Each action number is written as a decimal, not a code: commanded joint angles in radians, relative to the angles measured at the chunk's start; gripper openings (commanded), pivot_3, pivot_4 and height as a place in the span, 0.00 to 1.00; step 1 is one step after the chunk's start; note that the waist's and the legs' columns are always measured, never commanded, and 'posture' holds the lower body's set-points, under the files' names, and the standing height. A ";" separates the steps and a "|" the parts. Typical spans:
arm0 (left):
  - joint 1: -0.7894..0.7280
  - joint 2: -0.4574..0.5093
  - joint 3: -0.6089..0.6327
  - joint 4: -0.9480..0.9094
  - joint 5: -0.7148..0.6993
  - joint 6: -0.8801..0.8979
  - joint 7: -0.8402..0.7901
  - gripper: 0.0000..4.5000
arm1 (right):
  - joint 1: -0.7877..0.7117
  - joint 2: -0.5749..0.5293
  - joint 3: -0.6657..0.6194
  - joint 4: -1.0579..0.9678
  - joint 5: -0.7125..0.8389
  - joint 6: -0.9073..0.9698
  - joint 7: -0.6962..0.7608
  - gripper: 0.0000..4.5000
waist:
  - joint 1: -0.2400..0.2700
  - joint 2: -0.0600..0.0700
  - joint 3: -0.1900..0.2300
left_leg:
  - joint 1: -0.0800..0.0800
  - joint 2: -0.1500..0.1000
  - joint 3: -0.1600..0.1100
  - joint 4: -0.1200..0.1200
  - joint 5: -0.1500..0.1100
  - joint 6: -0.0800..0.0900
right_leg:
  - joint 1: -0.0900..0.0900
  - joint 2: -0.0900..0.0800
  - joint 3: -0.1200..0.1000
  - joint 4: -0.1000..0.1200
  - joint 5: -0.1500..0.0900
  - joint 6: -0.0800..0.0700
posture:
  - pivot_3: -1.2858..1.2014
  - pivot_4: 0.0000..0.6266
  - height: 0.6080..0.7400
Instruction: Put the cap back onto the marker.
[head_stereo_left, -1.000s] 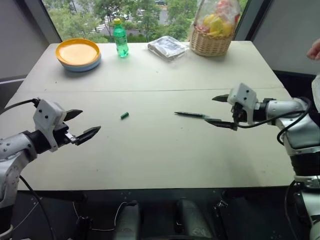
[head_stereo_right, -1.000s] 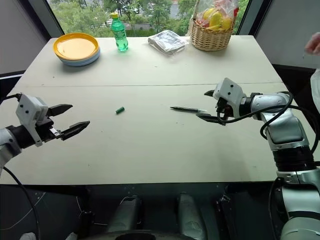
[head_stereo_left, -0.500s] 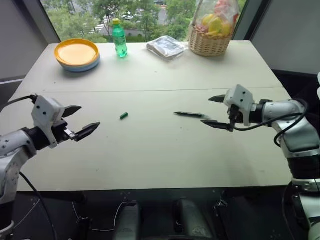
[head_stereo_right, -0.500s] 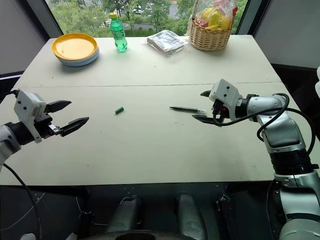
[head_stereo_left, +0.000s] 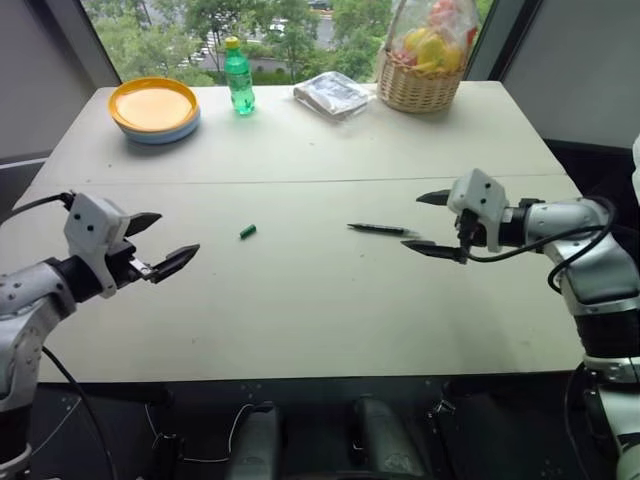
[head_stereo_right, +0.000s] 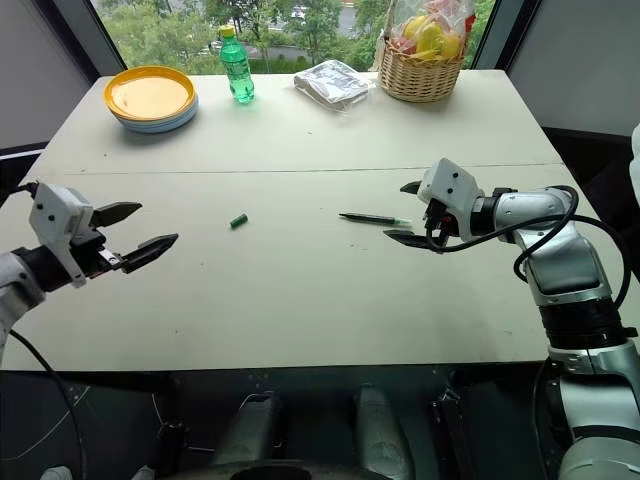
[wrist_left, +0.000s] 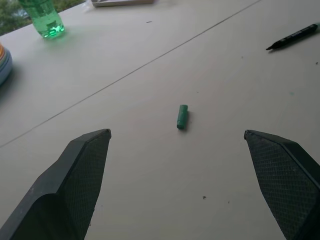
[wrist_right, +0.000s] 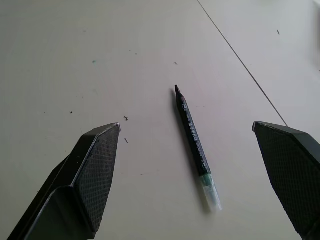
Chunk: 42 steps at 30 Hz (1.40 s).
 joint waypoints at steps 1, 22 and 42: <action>-0.037 -0.056 -0.003 0.020 -0.031 -0.001 0.037 0.99 | -0.020 -0.004 -0.006 -0.016 0.010 -0.015 0.010 0.97 | 0.000 0.000 0.000 | 0.000 0.000 0.000 0.000 0.000 0.000 | 0.000 0.000 0.000 0.000 0.000 0.000 | 0.52 0.24 1.00; -0.524 -0.229 -0.354 0.927 0.302 -0.535 -0.140 0.99 | 0.188 0.097 -0.061 -0.329 0.065 0.128 -0.219 0.97 | -0.001 -0.001 0.000 | -0.001 0.000 0.000 0.002 0.000 0.000 | 0.000 0.001 -0.001 0.001 0.001 0.001 | 0.52 0.24 1.00; -0.591 -0.295 -0.409 1.143 0.415 -0.664 -0.144 0.99 | 0.159 0.027 -0.045 -0.376 0.121 0.202 -0.169 0.97 | 0.005 -0.001 0.000 | 0.000 0.000 -0.002 0.005 0.000 0.000 | 0.004 0.000 -0.002 0.001 0.002 0.003 | 0.52 0.24 1.00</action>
